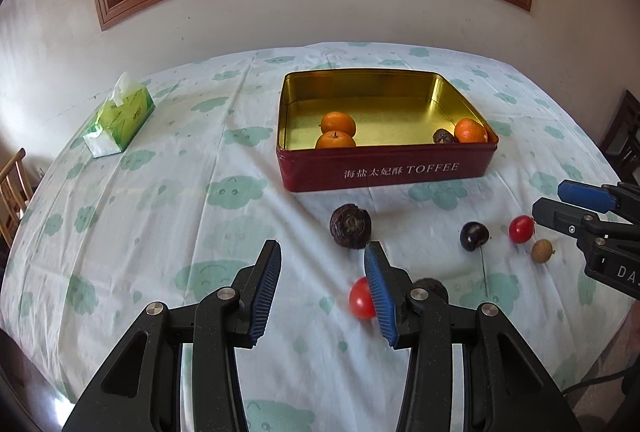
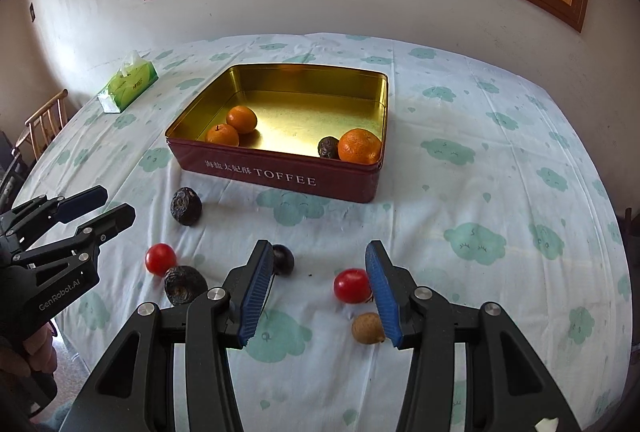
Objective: Organize fruits
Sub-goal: 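Withdraw both open tools from the tin toward the remaining fruit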
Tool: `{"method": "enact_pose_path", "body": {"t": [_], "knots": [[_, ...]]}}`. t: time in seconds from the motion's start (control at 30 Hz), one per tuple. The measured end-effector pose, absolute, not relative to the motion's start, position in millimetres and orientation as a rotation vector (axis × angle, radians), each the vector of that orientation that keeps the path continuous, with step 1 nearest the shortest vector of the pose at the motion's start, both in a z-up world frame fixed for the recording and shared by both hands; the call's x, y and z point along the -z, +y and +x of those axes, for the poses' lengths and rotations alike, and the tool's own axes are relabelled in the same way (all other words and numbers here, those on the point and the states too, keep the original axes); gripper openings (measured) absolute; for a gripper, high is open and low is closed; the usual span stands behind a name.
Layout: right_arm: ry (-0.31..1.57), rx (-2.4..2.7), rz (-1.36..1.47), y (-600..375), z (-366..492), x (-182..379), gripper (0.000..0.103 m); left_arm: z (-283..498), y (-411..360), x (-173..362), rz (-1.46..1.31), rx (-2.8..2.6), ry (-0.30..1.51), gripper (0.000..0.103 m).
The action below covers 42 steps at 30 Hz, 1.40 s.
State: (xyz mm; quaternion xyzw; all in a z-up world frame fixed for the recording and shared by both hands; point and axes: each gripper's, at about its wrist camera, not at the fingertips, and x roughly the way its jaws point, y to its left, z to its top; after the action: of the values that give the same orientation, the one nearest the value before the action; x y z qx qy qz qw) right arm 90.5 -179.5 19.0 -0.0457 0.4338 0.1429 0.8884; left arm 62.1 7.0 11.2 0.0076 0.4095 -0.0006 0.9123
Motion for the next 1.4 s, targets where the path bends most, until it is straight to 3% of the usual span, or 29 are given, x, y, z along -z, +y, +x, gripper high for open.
{"method": "enact_pose_path", "body": {"t": [0.5,1.4], "knots": [[0.943,-0.248,-0.065,-201,38,1,0.046,10,0,18,0.017,0.005,0.883,0.045],[0.999,-0.212,0.001,-220,35,25,0.046,9,6,29,-0.040,-0.001,0.903,0.045]]}}
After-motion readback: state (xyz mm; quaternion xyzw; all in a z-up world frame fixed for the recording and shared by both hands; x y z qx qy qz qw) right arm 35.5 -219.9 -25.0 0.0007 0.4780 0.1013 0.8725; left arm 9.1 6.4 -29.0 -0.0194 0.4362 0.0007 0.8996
